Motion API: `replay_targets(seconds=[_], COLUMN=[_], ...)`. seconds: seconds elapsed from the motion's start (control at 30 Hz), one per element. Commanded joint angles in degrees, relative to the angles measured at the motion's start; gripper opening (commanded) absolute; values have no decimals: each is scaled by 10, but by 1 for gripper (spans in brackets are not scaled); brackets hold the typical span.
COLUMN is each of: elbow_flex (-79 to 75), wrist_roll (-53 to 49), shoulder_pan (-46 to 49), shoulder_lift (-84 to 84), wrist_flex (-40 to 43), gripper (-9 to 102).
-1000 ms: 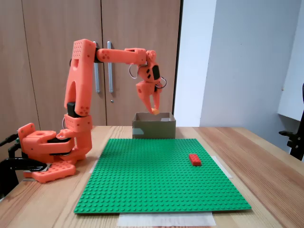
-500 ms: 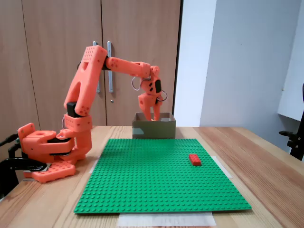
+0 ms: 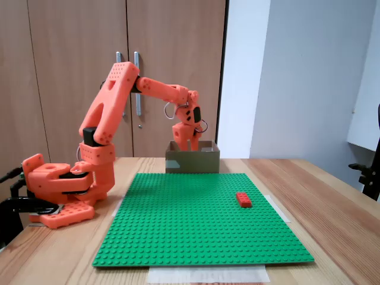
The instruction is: Pick the yellow lego block and put it in the box.
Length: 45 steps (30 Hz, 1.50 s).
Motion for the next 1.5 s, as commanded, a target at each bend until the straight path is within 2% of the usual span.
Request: replay_targets(seconds=[0.0,0.27,0.47,0.7,0.87,1.03,1.17,1.23,1.47], elbow_flex=[-21,-13,1,40,94,114,140,153,270], wrist_roll=[-4,-8,-15,-29,-54,-50,-41,-40,-8], shoulder_pan=[7,8,7,12,27,36,35,38,68], shoulder_lift=[4,5,25,83,162,236,316,359,541], wrist_flex=[-3,4,1,-12,-57,-63,-62,-68,-137], gripper=[2,7,17,19,19,17,11,0,-1])
